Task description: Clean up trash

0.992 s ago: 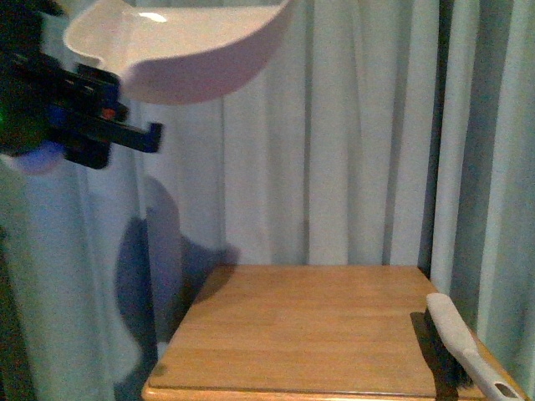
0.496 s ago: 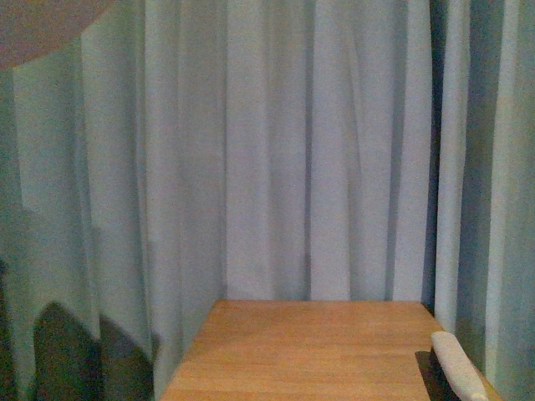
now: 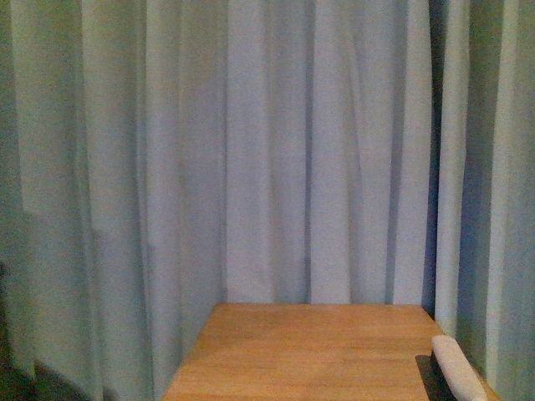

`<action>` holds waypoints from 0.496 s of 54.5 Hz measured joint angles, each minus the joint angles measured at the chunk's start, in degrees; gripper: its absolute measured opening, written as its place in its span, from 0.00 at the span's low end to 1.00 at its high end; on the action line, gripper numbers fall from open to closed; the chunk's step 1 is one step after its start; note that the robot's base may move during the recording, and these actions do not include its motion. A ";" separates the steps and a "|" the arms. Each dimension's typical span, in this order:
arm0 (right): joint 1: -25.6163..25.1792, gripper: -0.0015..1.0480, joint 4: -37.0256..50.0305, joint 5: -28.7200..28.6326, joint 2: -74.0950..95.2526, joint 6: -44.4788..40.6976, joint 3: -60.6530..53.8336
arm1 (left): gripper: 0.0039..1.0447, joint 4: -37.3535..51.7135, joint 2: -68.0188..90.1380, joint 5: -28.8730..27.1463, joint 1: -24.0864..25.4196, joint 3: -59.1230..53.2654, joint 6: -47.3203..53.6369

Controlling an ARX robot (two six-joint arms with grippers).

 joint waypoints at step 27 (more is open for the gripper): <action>2.54 0.93 -8.74 0.07 53.59 12.57 33.51 | 0.26 0.00 -0.02 0.24 0.04 -0.02 -0.35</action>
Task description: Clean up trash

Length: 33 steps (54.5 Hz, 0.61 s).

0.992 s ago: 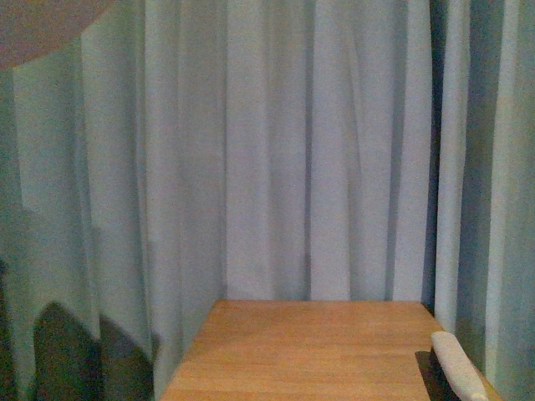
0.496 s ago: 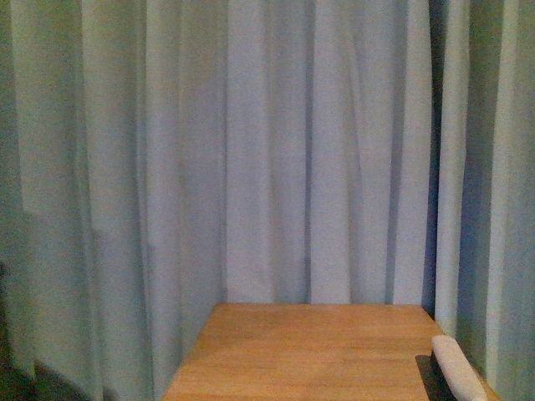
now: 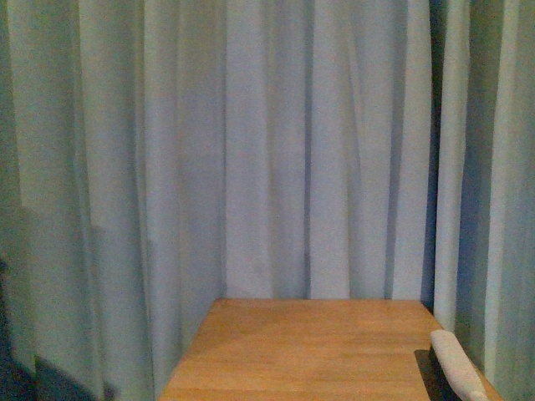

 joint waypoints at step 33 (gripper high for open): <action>8.02 0.93 -17.55 -5.73 41.86 17.42 33.16 | 0.26 0.00 -0.04 0.11 0.02 0.00 -0.07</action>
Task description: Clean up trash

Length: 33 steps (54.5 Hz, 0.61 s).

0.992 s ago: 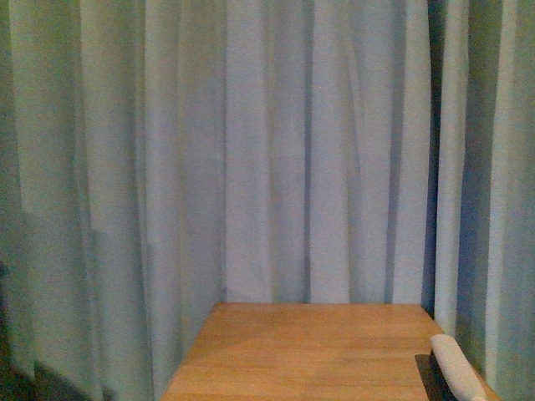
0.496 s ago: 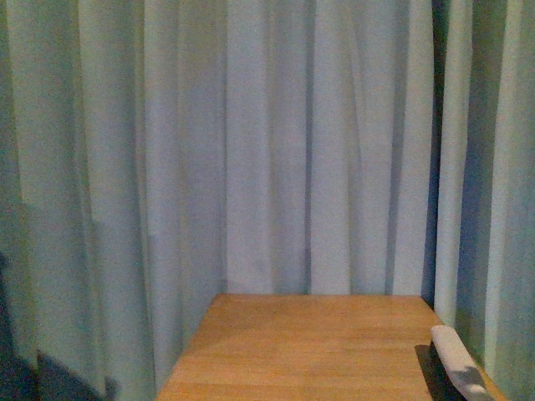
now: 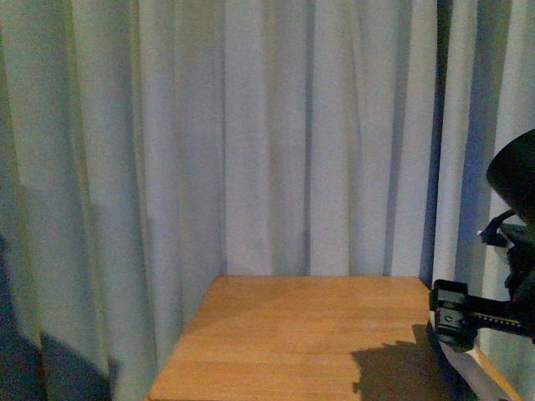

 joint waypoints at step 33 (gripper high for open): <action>0.02 0.93 3.10 -0.13 6.21 3.28 -0.52 | 0.26 0.00 0.00 0.00 0.00 0.00 0.00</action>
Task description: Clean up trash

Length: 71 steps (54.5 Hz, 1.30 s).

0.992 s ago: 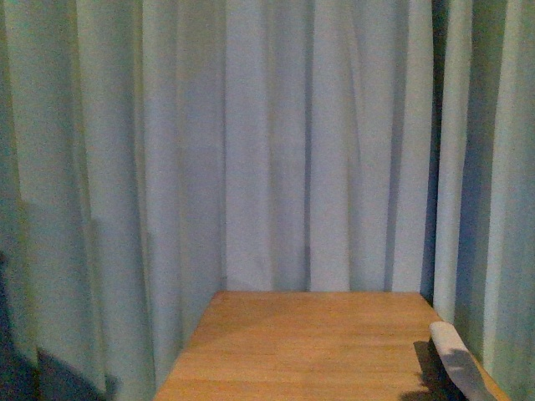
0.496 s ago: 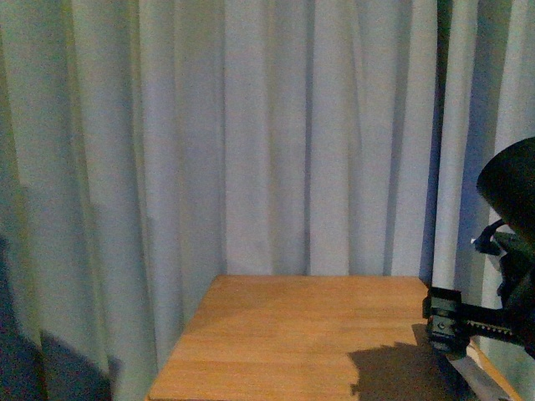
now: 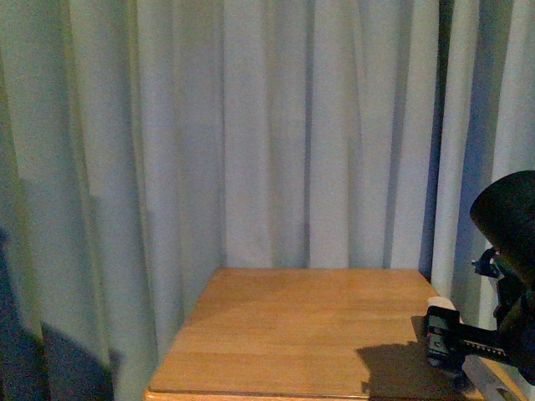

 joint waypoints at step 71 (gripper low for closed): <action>-0.13 0.20 7.45 5.14 -1.68 -4.35 -0.83 | 0.26 0.00 0.00 0.00 0.00 0.00 -0.02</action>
